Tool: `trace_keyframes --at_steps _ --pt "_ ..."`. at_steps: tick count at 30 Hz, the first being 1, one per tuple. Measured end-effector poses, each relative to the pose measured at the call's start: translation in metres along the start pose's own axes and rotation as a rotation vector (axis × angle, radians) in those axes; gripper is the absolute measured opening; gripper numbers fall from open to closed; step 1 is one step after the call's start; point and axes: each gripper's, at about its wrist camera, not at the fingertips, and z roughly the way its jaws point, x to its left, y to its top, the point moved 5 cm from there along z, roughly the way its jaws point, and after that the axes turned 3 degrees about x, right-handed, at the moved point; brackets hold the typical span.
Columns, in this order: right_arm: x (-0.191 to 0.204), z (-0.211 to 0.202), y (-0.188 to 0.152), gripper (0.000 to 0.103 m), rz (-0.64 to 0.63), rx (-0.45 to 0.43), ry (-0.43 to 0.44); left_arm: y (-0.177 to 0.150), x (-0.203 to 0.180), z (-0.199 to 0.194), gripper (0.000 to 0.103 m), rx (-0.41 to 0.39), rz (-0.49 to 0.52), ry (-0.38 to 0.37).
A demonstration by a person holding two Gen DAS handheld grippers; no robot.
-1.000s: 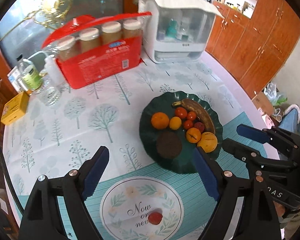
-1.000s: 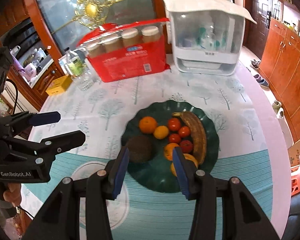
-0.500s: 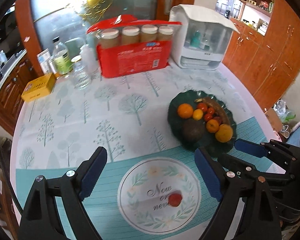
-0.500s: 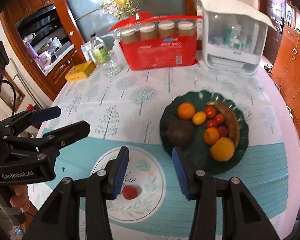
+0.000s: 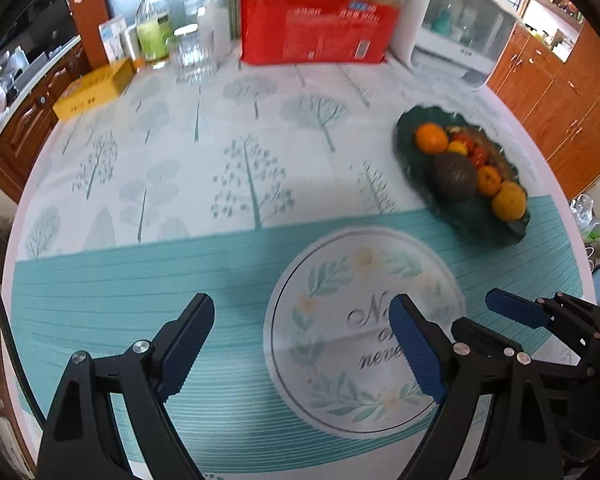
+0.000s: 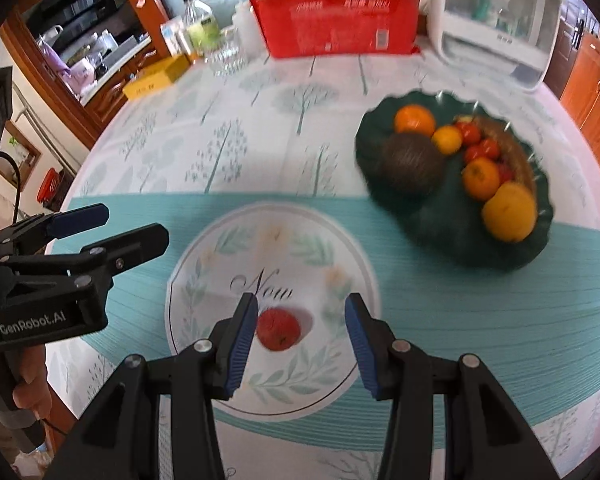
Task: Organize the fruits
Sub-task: 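Close the right tool around the red lychee on the white plate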
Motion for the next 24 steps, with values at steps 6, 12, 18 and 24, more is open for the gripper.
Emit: trace_keyframes --at_steps 6,12,18,24 --pt "0.01 0.025 -0.014 0.046 0.007 0.046 0.014 -0.022 0.012 0.022 0.088 0.054 -0.007 0.005" --pt "0.017 0.039 -0.014 0.046 0.001 0.056 0.008 -0.035 0.02 0.035 0.088 0.092 -0.017 0.002" --pt "0.022 0.048 -0.015 0.046 -0.01 0.054 -0.005 -0.041 0.023 0.039 0.088 0.101 -0.022 -0.011" --pt "0.024 0.054 -0.019 0.035 -0.012 0.065 -0.014 -0.043 0.024 0.042 0.088 0.108 -0.018 -0.015"
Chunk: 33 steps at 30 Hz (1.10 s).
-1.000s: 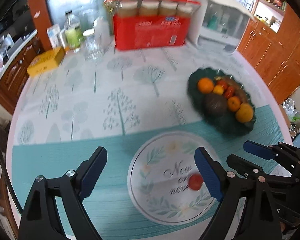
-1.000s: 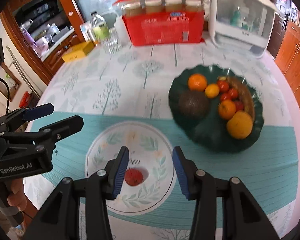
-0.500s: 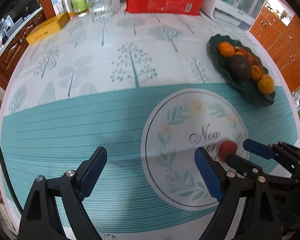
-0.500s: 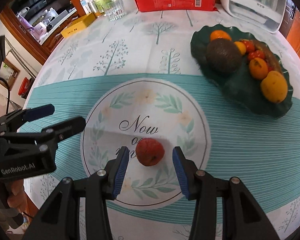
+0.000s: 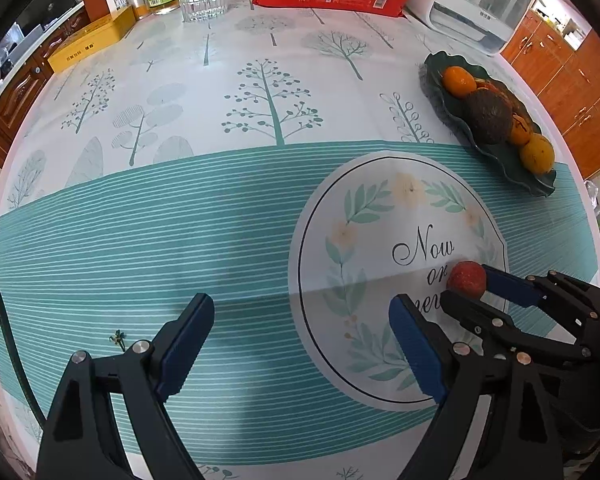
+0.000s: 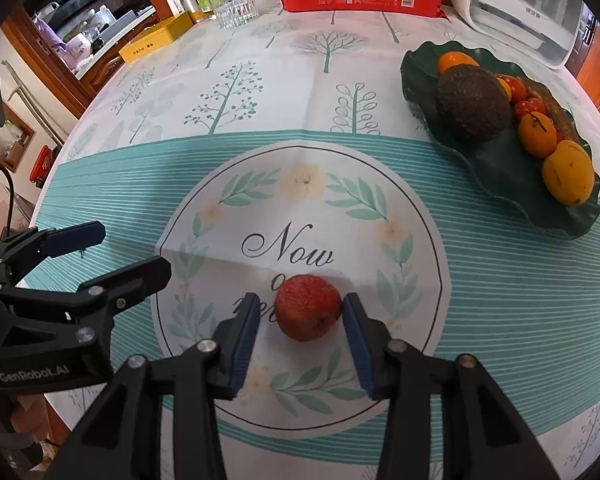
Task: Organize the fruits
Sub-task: 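Close the right tool around the red lychee on the white plate, then carry the lychee in the right tool over the green plate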
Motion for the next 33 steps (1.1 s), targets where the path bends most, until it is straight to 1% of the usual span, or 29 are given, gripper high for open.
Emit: trace_keyframes --at_steps 9,13,19,22,25,31,33 --pt "0.002 -0.006 -0.004 0.034 0.001 -0.02 0.007 -0.004 -0.005 -0.004 0.088 -0.003 0.011 -0.001" --pt "-0.002 -0.018 -0.002 0.034 0.019 -0.042 0.028 -0.002 -0.01 -0.011 0.088 -0.012 0.013 -0.004" --pt "-0.013 -0.044 0.005 0.034 0.031 -0.092 0.032 0.009 -0.025 -0.029 0.088 -0.041 0.027 -0.022" --pt "-0.021 -0.061 0.009 0.034 0.036 -0.121 0.034 0.018 -0.035 -0.04 0.089 -0.053 0.028 -0.031" --pt "-0.031 -0.079 0.015 0.034 0.03 -0.154 0.025 0.031 -0.046 -0.051 0.093 -0.075 0.039 -0.034" --pt "-0.057 -0.12 0.037 0.034 0.014 -0.211 -0.004 0.069 -0.079 -0.085 0.102 -0.171 0.075 -0.035" --pt "-0.067 -0.135 0.048 0.034 0.003 -0.237 -0.021 0.082 -0.09 -0.094 0.102 -0.197 0.084 -0.041"
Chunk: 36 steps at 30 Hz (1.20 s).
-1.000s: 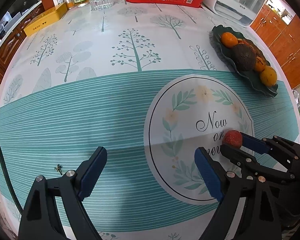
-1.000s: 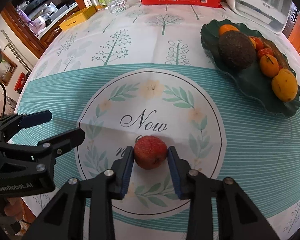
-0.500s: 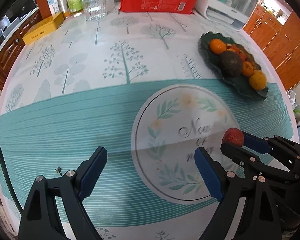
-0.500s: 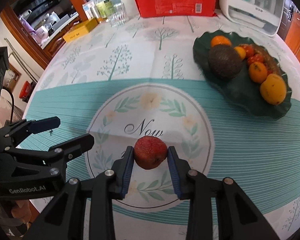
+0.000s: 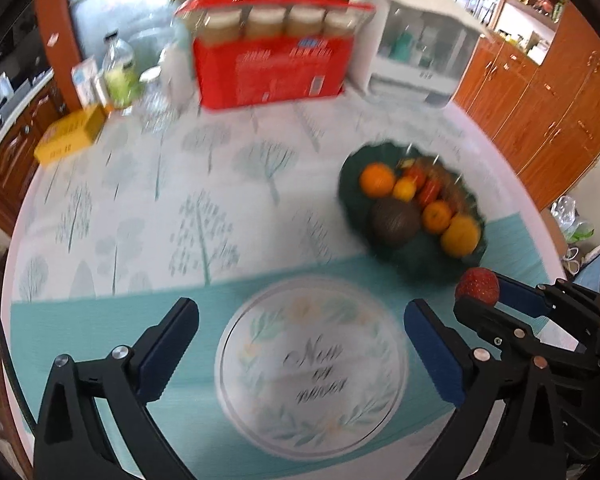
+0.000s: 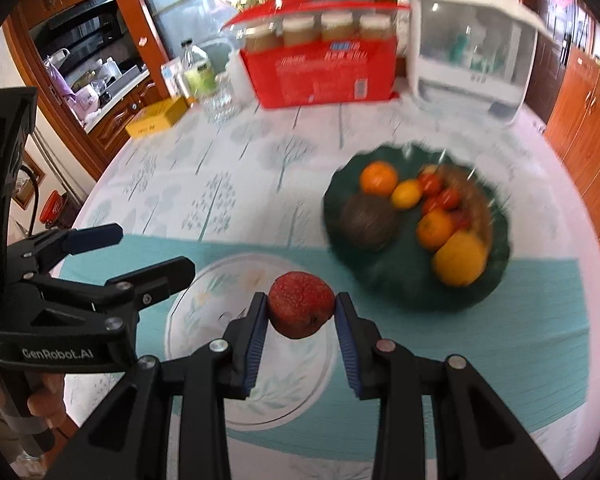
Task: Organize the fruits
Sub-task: 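Carry the lychee in the right tool over the green plate, then lower the lychee among the fruit and open the right tool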
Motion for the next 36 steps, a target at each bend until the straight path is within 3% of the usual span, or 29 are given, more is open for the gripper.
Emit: trace_keyframes --at_steps 9,16,22,36 --pt "-0.056 -0.034 0.077 0.034 -0.007 -0.092 -0.016 0.077 -0.044 -0.015 0.102 -0.102 0.032 0.026" --pt "-0.106 -0.011 0.12 0.034 0.029 -0.08 -0.049 0.127 -0.059 0.005 0.102 -0.127 -0.012 0.056" --pt "-0.128 0.029 0.118 0.034 0.031 -0.018 -0.043 0.139 -0.061 0.049 0.102 -0.064 -0.074 0.075" --pt "-0.137 0.109 0.08 0.034 -0.015 0.147 0.007 0.113 -0.061 0.122 0.102 0.066 -0.136 0.1"
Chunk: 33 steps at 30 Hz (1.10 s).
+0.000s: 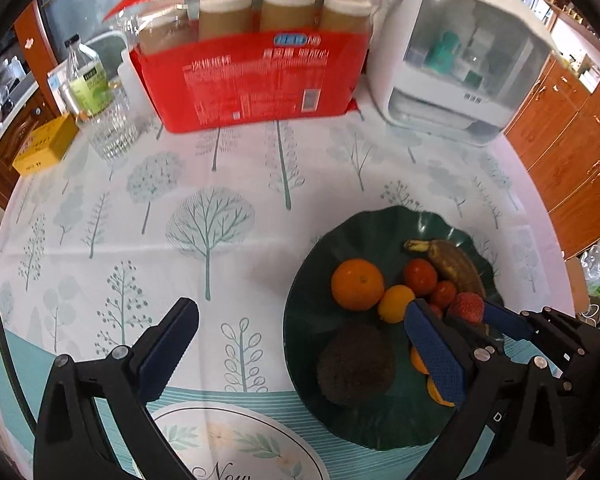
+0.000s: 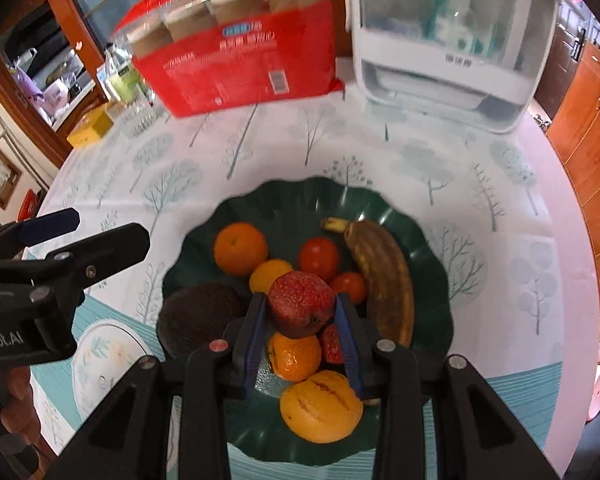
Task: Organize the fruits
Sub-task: 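Lower the lychee among the fruit and open the right tool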
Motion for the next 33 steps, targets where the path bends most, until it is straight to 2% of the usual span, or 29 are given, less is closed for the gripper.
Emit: trace_keyframes --at_steps 8,12,14,33 --pt "0.001 0.017 -0.006 0.036 -0.027 0.043 0.022 -0.006 0.0 0.015 0.102 0.029 -0.025 0.009" --pt "0.003 0.012 -0.006 0.046 -0.031 0.027 0.046 -0.006 0.0 0.014 0.102 0.029 -0.024 0.006" --pt "0.003 0.008 -0.006 0.048 -0.034 0.013 0.05 -0.006 0.0 0.014 0.102 0.026 -0.023 0.004" --pt "0.006 -0.021 0.001 0.048 -0.014 -0.06 -0.006 -0.013 0.004 -0.024 0.102 -0.03 -0.012 -0.016"
